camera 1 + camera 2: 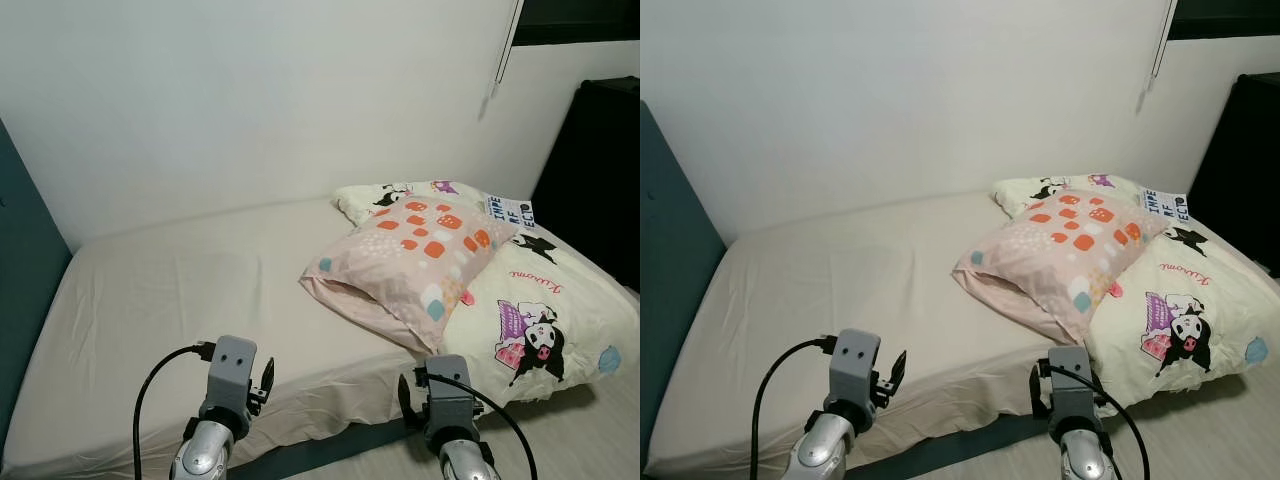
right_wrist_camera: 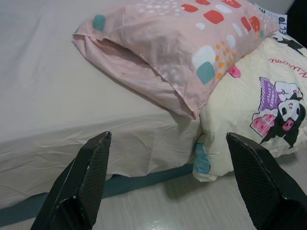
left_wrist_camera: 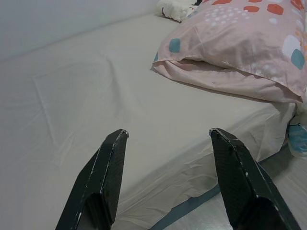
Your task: Clean up the room
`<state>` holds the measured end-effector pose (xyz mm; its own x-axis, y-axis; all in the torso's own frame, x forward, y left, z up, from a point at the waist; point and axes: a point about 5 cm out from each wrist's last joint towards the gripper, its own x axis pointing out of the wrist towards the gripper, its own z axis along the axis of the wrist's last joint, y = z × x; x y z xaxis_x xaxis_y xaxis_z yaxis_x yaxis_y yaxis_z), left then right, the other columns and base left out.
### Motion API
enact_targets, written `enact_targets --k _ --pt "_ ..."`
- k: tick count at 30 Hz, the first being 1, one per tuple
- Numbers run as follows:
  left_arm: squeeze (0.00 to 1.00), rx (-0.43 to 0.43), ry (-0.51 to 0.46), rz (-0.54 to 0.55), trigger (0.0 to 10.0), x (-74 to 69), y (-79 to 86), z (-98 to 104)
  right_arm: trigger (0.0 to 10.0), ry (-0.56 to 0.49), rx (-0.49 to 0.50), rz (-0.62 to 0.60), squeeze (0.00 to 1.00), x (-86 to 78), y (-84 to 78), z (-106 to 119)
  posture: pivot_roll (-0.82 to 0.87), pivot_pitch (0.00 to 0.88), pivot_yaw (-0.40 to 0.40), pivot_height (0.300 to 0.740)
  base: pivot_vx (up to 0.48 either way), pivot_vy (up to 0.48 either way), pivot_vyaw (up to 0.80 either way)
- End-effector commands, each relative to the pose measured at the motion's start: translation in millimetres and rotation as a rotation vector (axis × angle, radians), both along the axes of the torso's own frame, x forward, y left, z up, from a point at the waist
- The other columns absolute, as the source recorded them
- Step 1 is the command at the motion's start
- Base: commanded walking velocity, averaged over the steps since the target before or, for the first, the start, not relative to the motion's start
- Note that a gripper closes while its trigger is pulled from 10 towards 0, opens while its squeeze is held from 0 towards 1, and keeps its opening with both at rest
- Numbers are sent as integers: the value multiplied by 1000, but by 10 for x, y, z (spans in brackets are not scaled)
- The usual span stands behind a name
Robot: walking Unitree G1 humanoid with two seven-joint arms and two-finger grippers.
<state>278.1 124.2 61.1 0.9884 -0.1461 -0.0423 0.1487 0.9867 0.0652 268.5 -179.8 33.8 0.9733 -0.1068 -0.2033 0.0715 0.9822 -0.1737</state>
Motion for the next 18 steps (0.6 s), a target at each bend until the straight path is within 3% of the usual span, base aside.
enact_targets --k 1,18 --pt "0 14 22 2 10000 -5 29 -32 10000 34 -2 4 0 -21 26 -60 -45 36 18 740 0 0 0" --pt "0 22 20 2 10000 -38 19 -19 10000 61 -1 -1 0 -56 29 -132 -9 40 5 740 0 0 0"
